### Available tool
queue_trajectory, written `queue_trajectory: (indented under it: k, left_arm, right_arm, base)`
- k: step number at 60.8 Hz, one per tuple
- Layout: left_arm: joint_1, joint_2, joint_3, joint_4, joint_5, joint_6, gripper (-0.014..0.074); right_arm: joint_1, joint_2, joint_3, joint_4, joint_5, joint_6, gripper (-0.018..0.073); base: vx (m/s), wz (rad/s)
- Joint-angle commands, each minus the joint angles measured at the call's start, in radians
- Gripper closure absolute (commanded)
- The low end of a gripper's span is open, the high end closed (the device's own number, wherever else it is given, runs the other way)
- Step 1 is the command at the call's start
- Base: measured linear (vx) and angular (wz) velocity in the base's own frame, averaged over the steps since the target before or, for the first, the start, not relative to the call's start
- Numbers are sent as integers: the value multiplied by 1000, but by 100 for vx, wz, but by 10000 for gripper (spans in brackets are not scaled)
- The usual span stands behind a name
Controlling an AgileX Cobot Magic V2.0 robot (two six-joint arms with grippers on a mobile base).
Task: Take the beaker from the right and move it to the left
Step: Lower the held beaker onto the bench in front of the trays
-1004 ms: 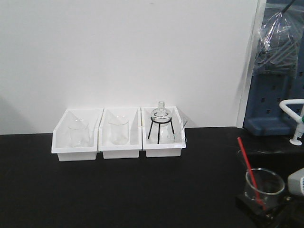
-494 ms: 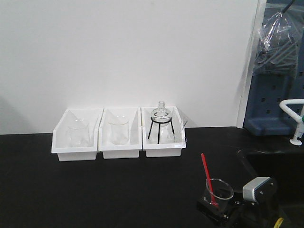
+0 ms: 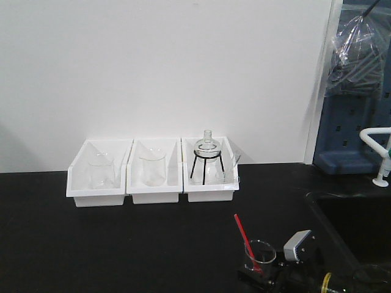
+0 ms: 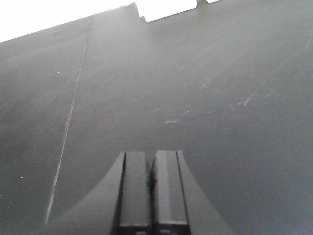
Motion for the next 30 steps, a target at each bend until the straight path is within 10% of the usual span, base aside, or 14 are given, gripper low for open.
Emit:
queue_trajectory:
  k: [1,30]
  left_arm:
    - [-2,-6,19,1,-76,-1,603]
    - [-2,-6,19,1,-76,-1,603]
  right_arm:
    - [-2,-24,-50,-3,-55,-13,562]
    - [-2,56,-74,8,-54,-57,560]
  base:
    - [0,0]
    - [0,0]
